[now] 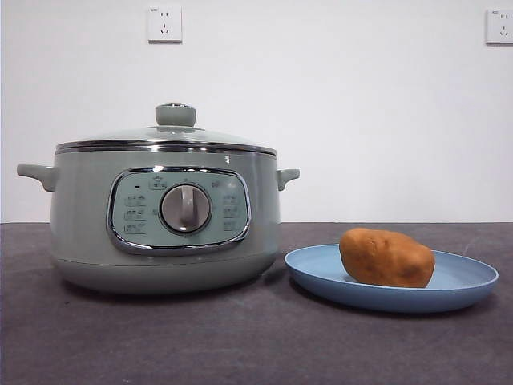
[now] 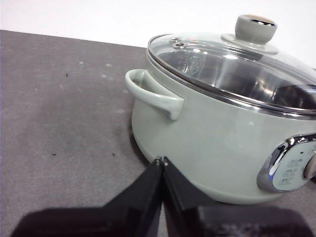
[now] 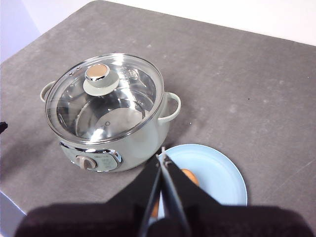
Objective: Take the potato out from the steamer,put the potato on the plate,close the lid
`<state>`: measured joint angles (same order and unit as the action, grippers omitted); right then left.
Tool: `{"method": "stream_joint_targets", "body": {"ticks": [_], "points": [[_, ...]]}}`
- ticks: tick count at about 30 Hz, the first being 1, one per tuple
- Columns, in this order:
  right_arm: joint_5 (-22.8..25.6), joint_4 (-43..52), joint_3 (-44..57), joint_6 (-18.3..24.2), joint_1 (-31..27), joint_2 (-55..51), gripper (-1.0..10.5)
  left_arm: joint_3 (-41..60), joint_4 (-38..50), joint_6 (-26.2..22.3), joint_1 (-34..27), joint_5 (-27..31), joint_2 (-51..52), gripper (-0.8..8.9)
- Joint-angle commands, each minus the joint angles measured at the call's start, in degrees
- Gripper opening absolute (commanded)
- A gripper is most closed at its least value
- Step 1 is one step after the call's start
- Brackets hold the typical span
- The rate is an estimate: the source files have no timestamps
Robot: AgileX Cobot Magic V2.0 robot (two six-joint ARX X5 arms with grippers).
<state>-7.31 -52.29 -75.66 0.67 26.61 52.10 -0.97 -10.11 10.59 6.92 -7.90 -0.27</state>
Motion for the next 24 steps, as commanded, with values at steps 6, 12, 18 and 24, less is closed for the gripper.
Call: {"method": "stream_joint_targets", "body": {"ticks": [6,12,18,24], "points": [[0.15,-0.35,0.09,-0.17,0.04,-0.26,0.0,0.76,0.07,0.15,-0.17,0.31,0.15,-0.03],[0.11,0.83,2.29,4.50,-7.41,-1.42,0.0,0.76,0.09,0.15,-0.17,0.28,0.15,-0.03],[-3.34,21.24,22.56,-0.33,-16.20,-10.93,0.0,0.76,0.07,0.15,-0.17,0.31,0.15,-0.03],[-3.30,38.56,45.92,-6.45,-24.13,-22.80,0.0,0.76,0.09,0.15,-0.17,0.31,0.15,-0.03]]}}
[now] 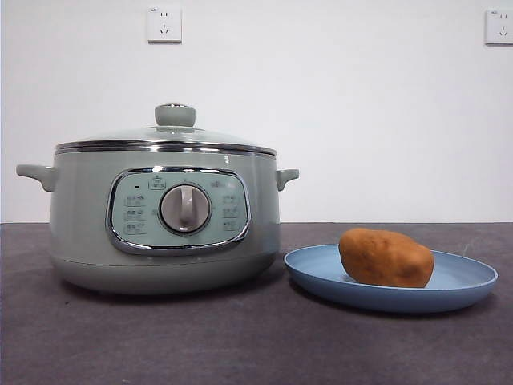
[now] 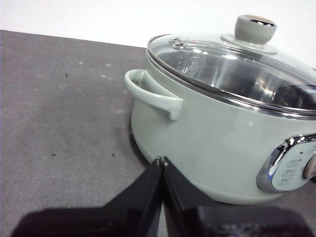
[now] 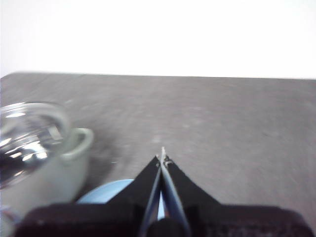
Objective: Take the potato out from the steamer,put the potato on the plate,close the lid
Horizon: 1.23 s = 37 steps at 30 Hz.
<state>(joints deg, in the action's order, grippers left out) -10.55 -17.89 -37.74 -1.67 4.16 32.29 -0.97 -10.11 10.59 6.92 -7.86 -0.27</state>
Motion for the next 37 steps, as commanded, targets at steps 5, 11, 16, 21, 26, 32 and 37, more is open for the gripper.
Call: {"method": "stream_joint_targets", "body": {"ticks": [5,11,16,21,26,32,37], "points": [[0.11,12.35,21.38,-6.03,-3.69,-10.51,0.0,0.76,0.09,0.15,-0.17,0.24,0.15,-0.03],[0.02,21.24,31.56,-6.51,-3.67,-15.52,0.0,0.76,0.09,0.15,-0.17,0.24,0.15,-0.03],[0.02,21.29,35.32,-7.15,-3.69,-18.86,0.0,0.76,0.09,0.15,-0.17,0.24,0.15,-0.03],[0.02,20.15,37.42,-7.98,-3.67,-21.86,0.0,0.76,0.09,0.15,-0.17,0.24,0.15,-0.03],[0.20,14.91,37.42,-7.96,-3.69,-25.42,0.0,0.76,0.11,0.15,-0.17,0.24,0.15,-0.03],[0.37,7.91,37.42,-8.00,-3.69,-31.67,0.0,0.76,0.11,0.15,-0.17,0.24,0.15,-0.03],[0.33,8.02,37.42,-8.09,-3.69,-32.22,0.0,0.74,0.13,0.15,-0.17,0.26,0.15,-0.03]]}}
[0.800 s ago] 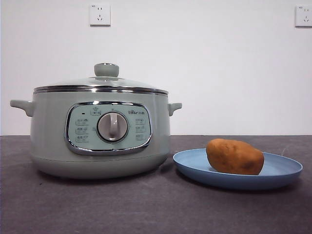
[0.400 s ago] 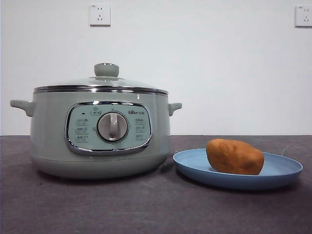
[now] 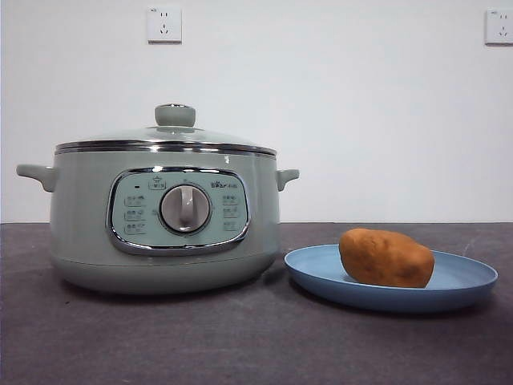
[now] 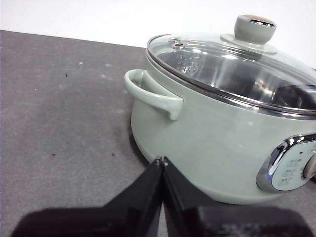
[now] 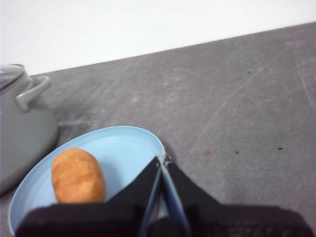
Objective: Take the potato out from the steamer,put the potato on the plate,close the lid
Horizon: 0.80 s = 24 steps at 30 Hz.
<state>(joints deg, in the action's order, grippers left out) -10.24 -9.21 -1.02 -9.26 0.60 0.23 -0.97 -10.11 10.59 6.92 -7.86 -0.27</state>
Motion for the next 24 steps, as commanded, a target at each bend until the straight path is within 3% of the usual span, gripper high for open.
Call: {"method": "stream_joint_targets", "body": {"ticks": [1,24], "points": [[0.00,-0.66,0.70,-0.57,-0.13,-0.15,0.0,0.74,0.13,0.15,-0.17,0.24,0.15,-0.03],[0.04,-0.33,0.68,-0.37,-0.13,0.90,0.0,0.76,0.13,0.15,-0.17,0.24,0.15,-0.03]]}}
